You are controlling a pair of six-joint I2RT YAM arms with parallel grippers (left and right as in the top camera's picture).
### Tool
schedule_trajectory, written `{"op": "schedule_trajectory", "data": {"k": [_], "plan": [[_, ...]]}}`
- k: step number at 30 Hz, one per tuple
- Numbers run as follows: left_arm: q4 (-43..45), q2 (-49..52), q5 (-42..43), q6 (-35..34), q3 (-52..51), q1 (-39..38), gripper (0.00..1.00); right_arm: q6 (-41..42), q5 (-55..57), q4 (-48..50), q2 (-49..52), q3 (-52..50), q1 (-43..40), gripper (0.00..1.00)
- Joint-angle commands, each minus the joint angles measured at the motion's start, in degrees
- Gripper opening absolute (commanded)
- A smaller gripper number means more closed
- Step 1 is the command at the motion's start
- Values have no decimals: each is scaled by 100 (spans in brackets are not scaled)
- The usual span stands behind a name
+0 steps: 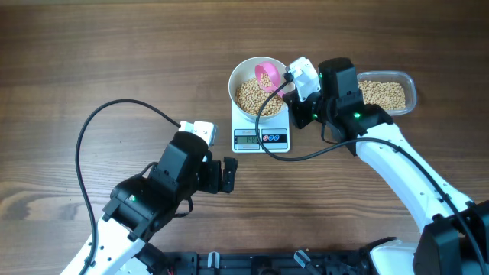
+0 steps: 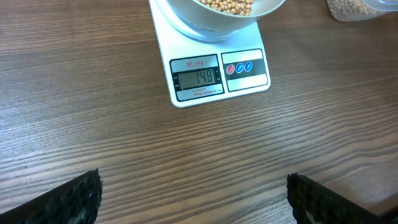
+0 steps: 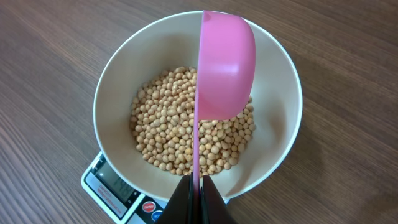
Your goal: Scoop item into bowl and weigh 150g on scale
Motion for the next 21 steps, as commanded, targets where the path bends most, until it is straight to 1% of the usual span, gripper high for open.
{"op": "schedule_trajectory", "data": {"k": [1, 4, 9, 14, 19, 21], "plan": [[17, 17, -96, 68, 81, -20, 100, 136, -96, 7, -125, 188, 26, 4], [17, 17, -96, 68, 81, -20, 100, 275, -96, 22, -125, 188, 26, 4], [17, 17, -96, 68, 81, -20, 100, -28, -92, 52, -125, 188, 26, 4], [17, 17, -96, 68, 81, -20, 100, -39, -94, 155, -125, 188, 26, 4], [17, 17, -96, 68, 81, -20, 100, -739, -68, 149, -125, 188, 26, 4], [17, 17, -96, 68, 81, -22, 100, -769, 55, 146, -125, 188, 26, 4]]}}
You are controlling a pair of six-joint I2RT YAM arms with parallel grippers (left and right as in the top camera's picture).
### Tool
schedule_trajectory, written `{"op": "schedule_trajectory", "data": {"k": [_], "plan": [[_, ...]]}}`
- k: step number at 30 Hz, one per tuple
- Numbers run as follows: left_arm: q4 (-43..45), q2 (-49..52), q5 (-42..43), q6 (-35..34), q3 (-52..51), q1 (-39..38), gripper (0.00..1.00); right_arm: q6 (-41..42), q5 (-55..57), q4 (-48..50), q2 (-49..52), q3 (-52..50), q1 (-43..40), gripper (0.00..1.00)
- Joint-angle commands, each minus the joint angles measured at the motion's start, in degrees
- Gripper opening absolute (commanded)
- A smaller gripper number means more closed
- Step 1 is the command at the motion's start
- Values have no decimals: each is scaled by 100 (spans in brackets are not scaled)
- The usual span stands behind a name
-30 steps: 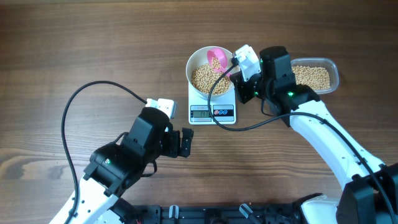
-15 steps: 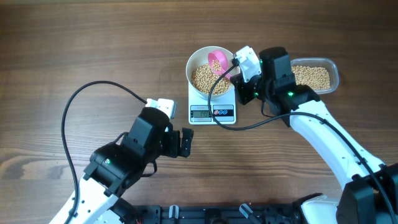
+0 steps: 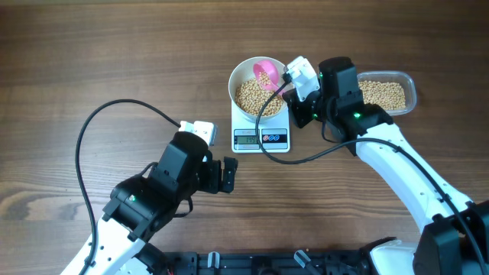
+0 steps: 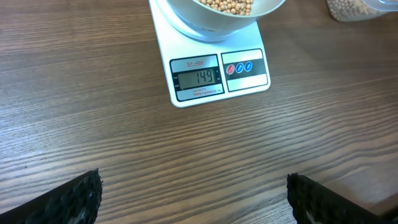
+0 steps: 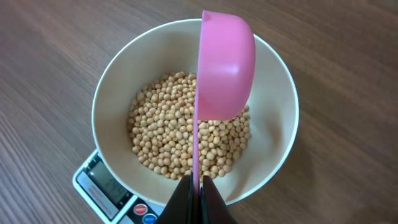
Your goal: Scoop item into bowl and weigh 150g on scale
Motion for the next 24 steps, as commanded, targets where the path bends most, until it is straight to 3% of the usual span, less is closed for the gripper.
{"op": "schedule_trajectory", "data": {"k": [1, 8, 19, 24], "plan": [[17, 17, -96, 68, 81, -20, 100, -321, 107, 37, -125, 188, 26, 4], [17, 17, -96, 68, 81, -20, 100, -39, 94, 11, -125, 188, 26, 4], [17, 17, -96, 68, 81, -20, 100, -411, 96, -76, -125, 188, 26, 4], [17, 17, -96, 68, 81, -20, 100, 262, -11, -111, -125, 188, 26, 4]]}}
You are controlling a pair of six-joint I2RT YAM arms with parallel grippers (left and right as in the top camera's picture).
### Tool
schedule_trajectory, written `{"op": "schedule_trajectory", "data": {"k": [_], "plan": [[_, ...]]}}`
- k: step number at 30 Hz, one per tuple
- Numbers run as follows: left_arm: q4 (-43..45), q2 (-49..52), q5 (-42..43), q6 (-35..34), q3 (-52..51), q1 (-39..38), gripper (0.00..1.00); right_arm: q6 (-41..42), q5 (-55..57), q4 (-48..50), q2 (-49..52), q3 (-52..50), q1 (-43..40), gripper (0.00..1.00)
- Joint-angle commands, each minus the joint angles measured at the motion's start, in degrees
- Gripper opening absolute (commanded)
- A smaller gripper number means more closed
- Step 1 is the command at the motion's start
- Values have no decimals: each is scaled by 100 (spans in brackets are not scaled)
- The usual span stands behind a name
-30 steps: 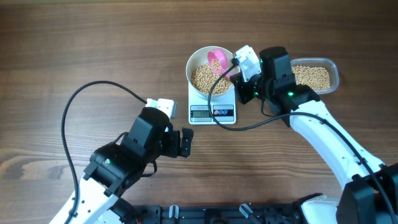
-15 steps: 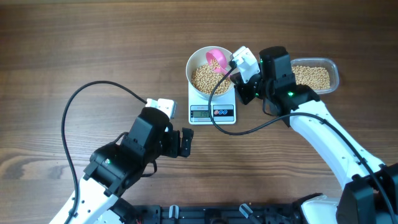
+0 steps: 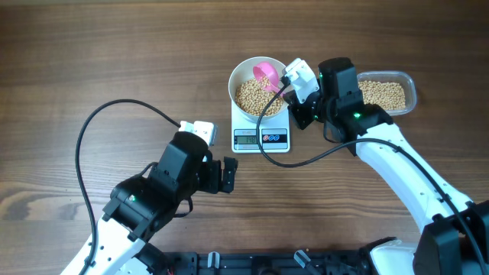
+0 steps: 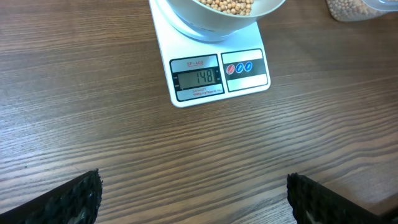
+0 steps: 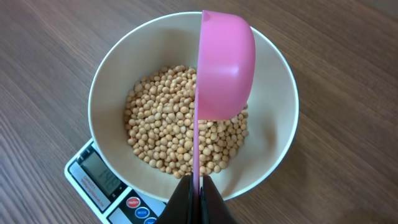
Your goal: Scoop item into bowl and weigh 150g on scale
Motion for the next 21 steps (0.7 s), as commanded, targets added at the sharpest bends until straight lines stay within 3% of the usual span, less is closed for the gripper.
{"op": "schedule_trajectory", "data": {"k": [1, 11, 21], "plan": [[17, 17, -96, 68, 81, -20, 100, 588, -136, -48, -125, 188, 26, 4], [17, 17, -96, 68, 81, -20, 100, 1150, -293, -105, -125, 188, 26, 4], [17, 17, -96, 68, 81, -20, 100, 1150, -293, -85, -125, 188, 26, 4]]}}
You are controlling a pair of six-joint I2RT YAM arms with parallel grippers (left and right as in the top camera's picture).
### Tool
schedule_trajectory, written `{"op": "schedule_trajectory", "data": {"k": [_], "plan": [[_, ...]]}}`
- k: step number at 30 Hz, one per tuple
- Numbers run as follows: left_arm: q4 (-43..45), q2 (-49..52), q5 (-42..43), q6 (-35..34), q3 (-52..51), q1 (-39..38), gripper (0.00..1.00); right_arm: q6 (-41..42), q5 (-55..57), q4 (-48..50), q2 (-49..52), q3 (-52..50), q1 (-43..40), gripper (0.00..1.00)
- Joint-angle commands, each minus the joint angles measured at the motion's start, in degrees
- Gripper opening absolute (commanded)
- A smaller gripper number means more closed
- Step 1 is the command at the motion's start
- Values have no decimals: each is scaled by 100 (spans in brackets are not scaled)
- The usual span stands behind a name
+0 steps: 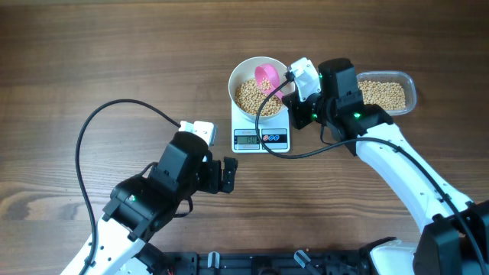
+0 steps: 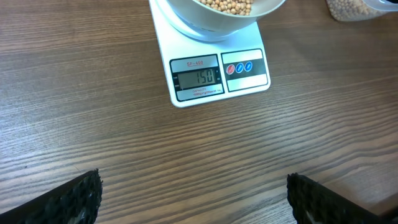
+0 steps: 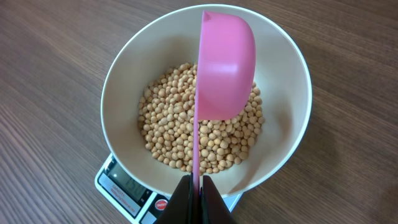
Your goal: Scoop item into bowl and weigh 150g on scale
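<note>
A white bowl [image 3: 112, 93] holding tan beans [image 3: 168, 124] stands on a white scale [image 2: 211, 68] whose display reads 150. My right gripper [image 3: 196, 186] is shut on the handle of a pink scoop [image 3: 224, 62], which is turned on its side above the beans in the bowl. In the overhead view the scoop [image 1: 267, 76] sits over the bowl [image 1: 243, 70], with the scale [image 1: 261, 138] below it. My left gripper [image 2: 193, 199] is open over bare wood in front of the scale, holding nothing.
A clear container of beans [image 1: 388, 93] lies right of the bowl, behind my right arm. A black cable [image 1: 114, 111] loops across the table at the left. The left arm's body [image 1: 164, 187] sits below and left of the scale.
The scale reading rose from 148 to 150. My right gripper with the scoop shifted slightly over the bowl. The left arm stayed put.
My right gripper held the pink scoop tilted over the bowl throughout, with small shifts. The display read 148, then 149, then 148, and now 150. My left gripper stayed open in front of the scale.
</note>
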Motion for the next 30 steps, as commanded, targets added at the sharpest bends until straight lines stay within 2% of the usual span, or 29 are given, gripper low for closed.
{"op": "schedule_trajectory", "data": {"k": [1, 9, 15, 20, 30], "plan": [[17, 17, -96, 68, 81, -20, 100, 85, -138, 22, -125, 188, 26, 5], [17, 17, -96, 70, 81, -20, 100, 111, -136, 37, -125, 188, 26, 4], [17, 17, -96, 68, 81, -20, 100, 474, -157, 149, -129, 188, 20, 4], [17, 17, -96, 68, 81, -22, 100, 1086, -527, 238, -240, 188, -59, 4], [17, 17, -96, 68, 81, -20, 100, 3121, -1628, 1058, -612, 188, -758, 4]]}}
